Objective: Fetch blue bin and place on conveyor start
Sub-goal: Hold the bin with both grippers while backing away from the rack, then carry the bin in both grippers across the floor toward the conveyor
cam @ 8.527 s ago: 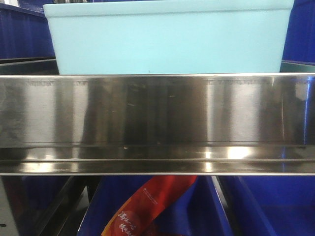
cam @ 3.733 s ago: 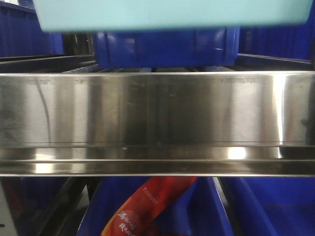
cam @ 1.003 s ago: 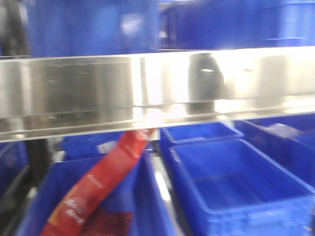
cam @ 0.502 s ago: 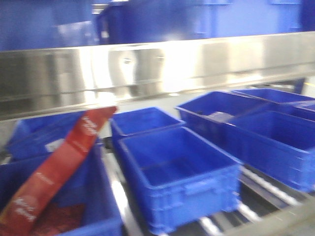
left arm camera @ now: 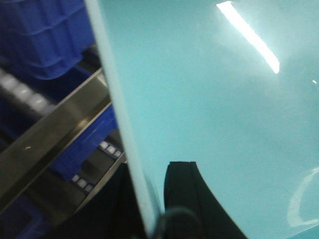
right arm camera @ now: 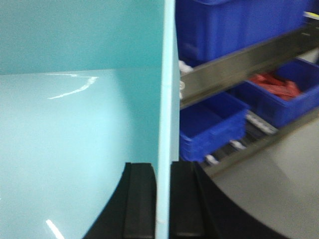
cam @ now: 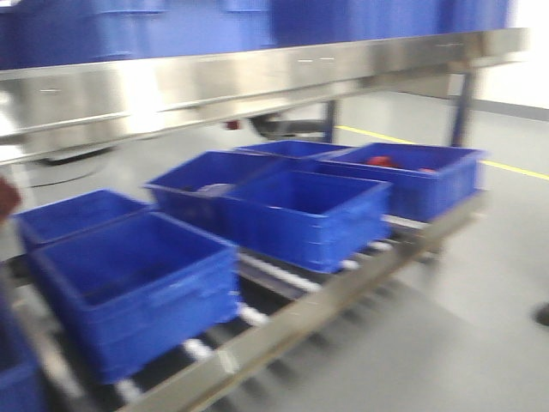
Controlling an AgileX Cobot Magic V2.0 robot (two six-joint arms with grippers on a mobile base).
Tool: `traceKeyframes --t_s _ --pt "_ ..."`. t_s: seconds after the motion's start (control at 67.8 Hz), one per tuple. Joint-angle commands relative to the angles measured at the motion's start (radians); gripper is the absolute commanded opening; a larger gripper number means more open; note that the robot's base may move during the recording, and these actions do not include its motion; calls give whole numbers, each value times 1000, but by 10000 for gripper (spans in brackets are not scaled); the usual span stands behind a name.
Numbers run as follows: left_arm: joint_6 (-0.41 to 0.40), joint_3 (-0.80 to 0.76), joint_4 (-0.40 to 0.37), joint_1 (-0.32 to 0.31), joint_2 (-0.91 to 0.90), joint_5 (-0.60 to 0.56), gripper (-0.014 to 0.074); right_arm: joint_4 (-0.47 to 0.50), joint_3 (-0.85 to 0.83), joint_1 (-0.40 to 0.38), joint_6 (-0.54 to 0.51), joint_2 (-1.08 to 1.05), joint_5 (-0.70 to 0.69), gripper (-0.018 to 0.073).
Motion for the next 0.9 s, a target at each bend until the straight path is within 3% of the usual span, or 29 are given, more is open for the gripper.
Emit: traceKeyframes --t_s 0.0,0.885 --pt "19 -10 -40 -7 -12 -31 -111 14 -8 2 -1 -11 -76 -152" --pt "19 -10 -40 -7 -12 -31 -111 14 -8 2 -1 -11 -76 -152"
